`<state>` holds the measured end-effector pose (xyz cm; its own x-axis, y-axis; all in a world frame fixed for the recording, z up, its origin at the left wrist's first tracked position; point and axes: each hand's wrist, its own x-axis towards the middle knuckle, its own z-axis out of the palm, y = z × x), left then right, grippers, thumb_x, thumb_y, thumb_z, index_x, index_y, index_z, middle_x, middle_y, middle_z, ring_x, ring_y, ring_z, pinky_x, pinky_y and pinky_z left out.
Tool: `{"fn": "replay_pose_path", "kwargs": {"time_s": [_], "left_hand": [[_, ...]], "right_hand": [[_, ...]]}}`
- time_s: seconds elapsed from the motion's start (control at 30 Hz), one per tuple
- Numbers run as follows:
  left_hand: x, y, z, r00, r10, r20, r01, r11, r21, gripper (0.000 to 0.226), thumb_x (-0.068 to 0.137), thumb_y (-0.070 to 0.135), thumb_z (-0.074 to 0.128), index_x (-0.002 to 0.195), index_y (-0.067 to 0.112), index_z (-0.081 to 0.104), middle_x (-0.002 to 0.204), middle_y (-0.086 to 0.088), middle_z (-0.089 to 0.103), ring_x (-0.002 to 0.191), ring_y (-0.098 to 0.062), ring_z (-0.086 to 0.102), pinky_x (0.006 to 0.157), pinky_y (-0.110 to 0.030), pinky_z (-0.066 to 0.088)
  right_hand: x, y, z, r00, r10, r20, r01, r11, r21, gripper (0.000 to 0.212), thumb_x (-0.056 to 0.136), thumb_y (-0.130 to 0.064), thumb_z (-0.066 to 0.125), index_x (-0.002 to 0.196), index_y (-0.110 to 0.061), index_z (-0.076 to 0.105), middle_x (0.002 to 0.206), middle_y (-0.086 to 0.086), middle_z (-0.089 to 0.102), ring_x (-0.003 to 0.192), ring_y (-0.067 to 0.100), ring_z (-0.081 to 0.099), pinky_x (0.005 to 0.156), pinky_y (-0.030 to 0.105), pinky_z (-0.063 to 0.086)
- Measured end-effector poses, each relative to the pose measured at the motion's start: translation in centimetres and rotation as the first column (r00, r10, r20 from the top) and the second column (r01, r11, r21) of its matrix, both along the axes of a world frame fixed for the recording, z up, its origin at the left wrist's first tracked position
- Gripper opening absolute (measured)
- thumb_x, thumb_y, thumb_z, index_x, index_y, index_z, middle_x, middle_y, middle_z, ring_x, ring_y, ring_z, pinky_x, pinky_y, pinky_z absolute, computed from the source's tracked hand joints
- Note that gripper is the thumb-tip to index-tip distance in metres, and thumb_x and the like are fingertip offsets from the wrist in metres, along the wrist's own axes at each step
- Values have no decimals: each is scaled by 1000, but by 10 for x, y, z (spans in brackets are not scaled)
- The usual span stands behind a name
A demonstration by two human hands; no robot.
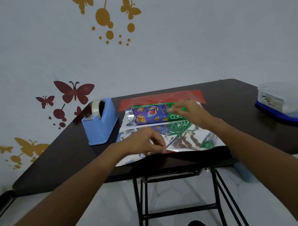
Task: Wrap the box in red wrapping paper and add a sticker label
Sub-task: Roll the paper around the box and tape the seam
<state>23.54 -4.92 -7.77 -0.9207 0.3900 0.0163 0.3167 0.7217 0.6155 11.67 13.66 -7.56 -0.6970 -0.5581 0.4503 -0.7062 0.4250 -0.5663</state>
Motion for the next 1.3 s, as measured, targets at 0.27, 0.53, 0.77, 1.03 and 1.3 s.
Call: {"fn": "replay_pose_path", "kwargs": {"time_s": [0.27,0.53,0.77,1.03,1.3], "left_hand": [[-48,-15,63,947,287,-147,-280,958,64,15,94,14,52,82,20,56,80,8,55,78,-11,49,66,-14,38],[-63,-47,85,937,231,-262,-238,971,7,20,68,19,82,81,19,67,75,15,67,71,6,61,77,-24,44],[-108,-82,116,914,332,-232,-322,943,79,10,76,17,76,79,7,74,74,-13,70,66,-9,59,72,-23,44],[-178,-103,87,902,431,22,-429,888,164,12,82,16,71,84,4,73,76,-7,70,62,-15,64,69,-26,50],[-200,-103,65,921,384,71,-389,915,104,23,89,16,64,97,-5,66,78,-7,68,64,-11,63,63,-20,50]], "right_hand": [[7,-10,34,998,-28,61,-5,873,488,41,79,-25,70,117,-13,59,107,6,64,94,23,59,79,29,44],[-22,5,71,968,-228,-103,248,926,286,39,74,-38,76,55,-26,44,59,-7,48,69,20,51,62,28,36],[-83,26,97,979,-189,80,158,943,294,29,65,-25,84,72,-4,65,65,6,58,64,20,52,62,28,38],[-146,16,64,916,-117,383,174,978,-117,28,82,-19,71,86,8,68,75,7,62,68,12,55,64,17,43],[-181,2,21,897,-177,404,262,951,-166,30,83,-14,69,96,12,64,75,10,61,60,13,60,48,9,45]]}}
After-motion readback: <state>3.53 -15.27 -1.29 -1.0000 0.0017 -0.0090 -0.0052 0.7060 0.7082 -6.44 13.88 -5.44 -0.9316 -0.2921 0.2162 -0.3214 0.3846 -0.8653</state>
